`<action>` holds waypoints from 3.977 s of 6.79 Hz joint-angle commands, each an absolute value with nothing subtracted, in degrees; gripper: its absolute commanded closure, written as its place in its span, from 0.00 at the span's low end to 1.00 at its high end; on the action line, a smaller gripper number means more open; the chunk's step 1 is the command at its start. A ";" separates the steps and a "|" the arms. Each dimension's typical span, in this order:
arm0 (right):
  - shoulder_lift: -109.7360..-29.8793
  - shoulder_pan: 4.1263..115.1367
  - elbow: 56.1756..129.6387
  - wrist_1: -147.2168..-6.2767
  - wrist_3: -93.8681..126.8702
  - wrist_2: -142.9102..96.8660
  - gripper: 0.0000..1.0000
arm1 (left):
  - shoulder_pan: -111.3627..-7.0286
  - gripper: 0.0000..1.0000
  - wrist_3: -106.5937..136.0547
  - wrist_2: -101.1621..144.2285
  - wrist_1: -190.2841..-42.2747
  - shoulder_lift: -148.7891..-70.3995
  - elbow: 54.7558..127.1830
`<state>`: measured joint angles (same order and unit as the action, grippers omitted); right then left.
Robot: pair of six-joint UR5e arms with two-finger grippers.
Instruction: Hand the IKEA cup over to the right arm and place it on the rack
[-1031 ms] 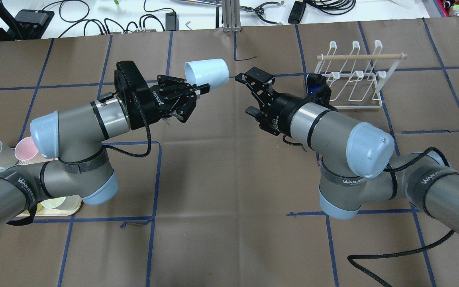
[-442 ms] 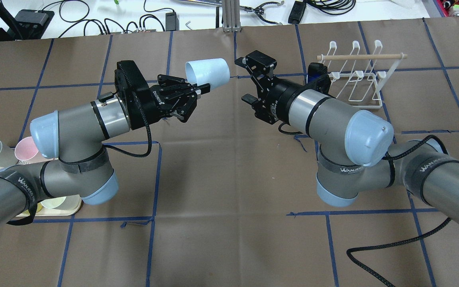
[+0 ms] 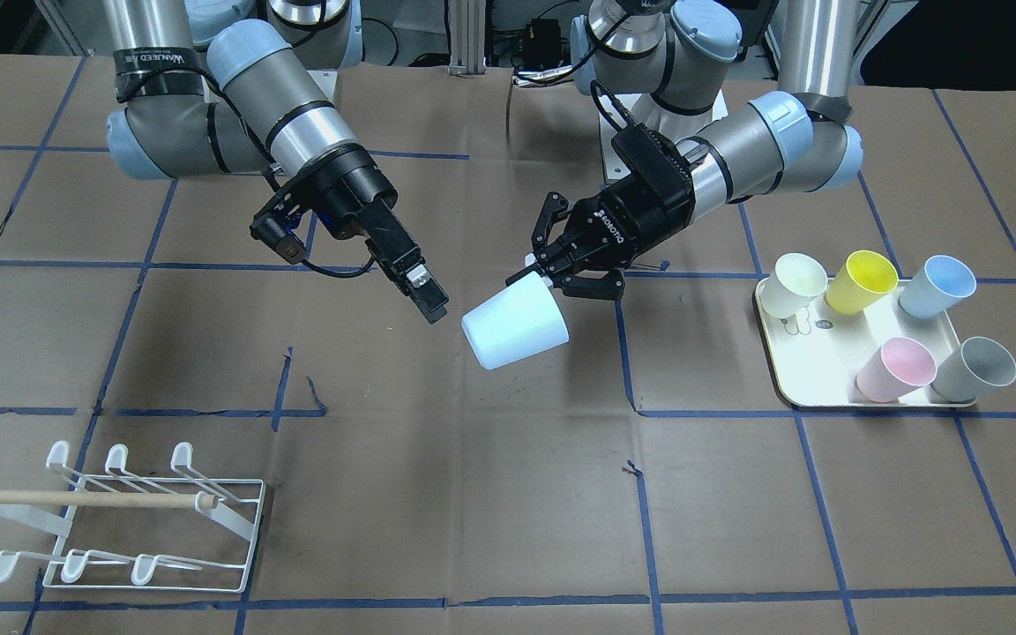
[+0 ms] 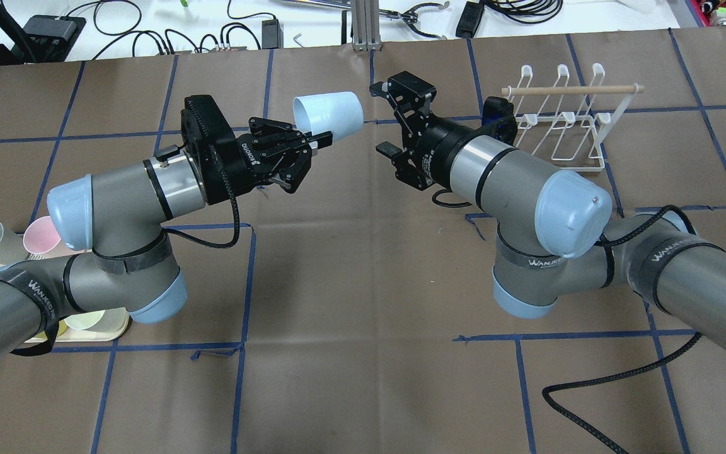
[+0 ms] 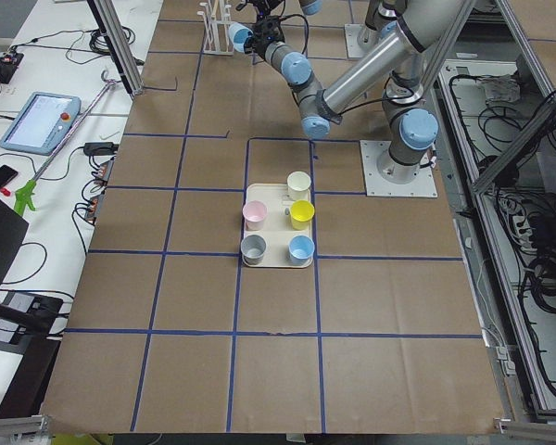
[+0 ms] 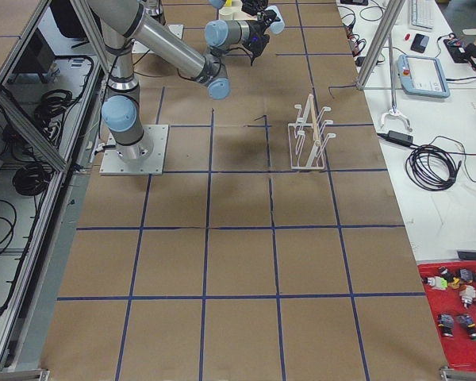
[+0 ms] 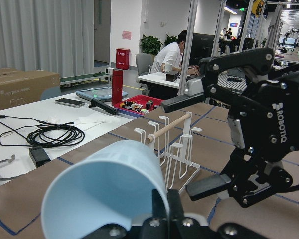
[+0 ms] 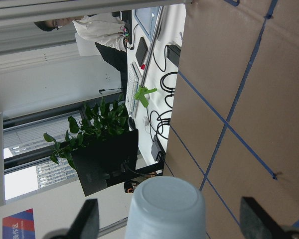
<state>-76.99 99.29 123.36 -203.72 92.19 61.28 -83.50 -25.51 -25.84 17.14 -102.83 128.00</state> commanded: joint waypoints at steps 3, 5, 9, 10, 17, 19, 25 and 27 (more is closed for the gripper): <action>-73.57 102.82 122.08 -205.14 94.48 64.86 0.02 | -83.41 0.99 -25.49 -25.84 17.14 -102.92 127.88; -73.39 103.09 120.16 -205.05 96.14 65.30 0.02 | -83.41 0.99 -25.49 -25.84 17.14 -102.92 127.88; -70.33 106.07 117.08 -205.05 96.85 66.88 0.02 | -83.41 0.98 -25.05 -25.93 17.14 -103.01 127.71; -69.27 106.43 115.50 -205.05 96.94 66.97 0.02 | -83.41 0.97 -25.14 -25.93 17.14 -103.01 127.79; -69.17 106.44 115.22 -205.14 96.77 65.92 0.48 | -83.41 0.94 -25.05 -26.02 17.14 -102.92 127.88; -69.43 106.44 115.22 -205.14 96.77 65.74 0.53 | -83.41 0.58 -24.87 -26.10 17.14 -102.92 127.36; -69.52 106.35 115.22 -205.14 96.68 65.66 0.54 | -81.66 0.01 -21.97 -26.72 17.23 -101.96 127.44; -69.35 105.65 114.96 -205.31 96.42 65.65 0.54 | -73.87 0.01 -21.97 -26.11 16.79 -98.71 127.97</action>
